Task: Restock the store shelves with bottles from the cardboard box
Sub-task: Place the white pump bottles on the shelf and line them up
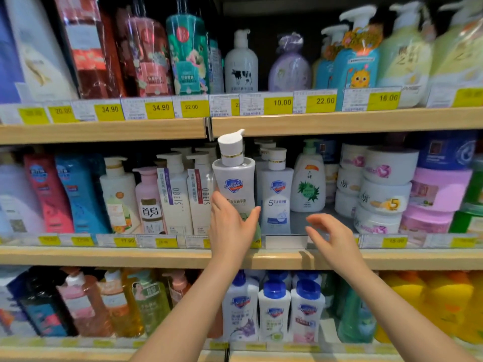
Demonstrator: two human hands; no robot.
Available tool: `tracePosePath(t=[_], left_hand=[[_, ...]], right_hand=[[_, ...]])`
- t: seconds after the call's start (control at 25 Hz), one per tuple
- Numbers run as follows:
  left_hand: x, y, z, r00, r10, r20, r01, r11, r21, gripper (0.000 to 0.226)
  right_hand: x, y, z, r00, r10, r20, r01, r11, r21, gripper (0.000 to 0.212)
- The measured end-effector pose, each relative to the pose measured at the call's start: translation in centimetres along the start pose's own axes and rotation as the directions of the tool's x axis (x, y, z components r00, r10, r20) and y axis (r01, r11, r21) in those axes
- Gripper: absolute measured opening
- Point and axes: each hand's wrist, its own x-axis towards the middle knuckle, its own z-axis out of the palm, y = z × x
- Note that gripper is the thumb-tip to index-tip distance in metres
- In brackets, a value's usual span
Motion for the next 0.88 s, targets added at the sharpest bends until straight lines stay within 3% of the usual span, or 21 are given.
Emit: tracePosePath(t=[0.32, 0.6, 0.88], left_hand=[[1.2, -0.8, 2.8, 1.0, -0.007, -0.019, 0.008, 0.999, 0.048, 0.098], [0.9, -3.5, 5.1, 0.999, -0.049, -0.015, 0.051, 0.992, 0.119, 0.092], [3.3, -3.0, 6.2, 0.992, -0.127, 0.027, 0.121, 0.979, 0.163, 0.077]], right_hand=[[1.5, 2.7, 2.3, 0.995, -0.009, 0.098, 0.027, 0.983, -0.183, 0.019], [1.3, 3.0, 3.7, 0.993, -0.075, 0.09, 0.102, 0.93, -0.352, 0.018], [0.7, 3.4, 4.9, 0.989, -0.146, 0.0, 0.13, 0.88, -0.456, 0.035]])
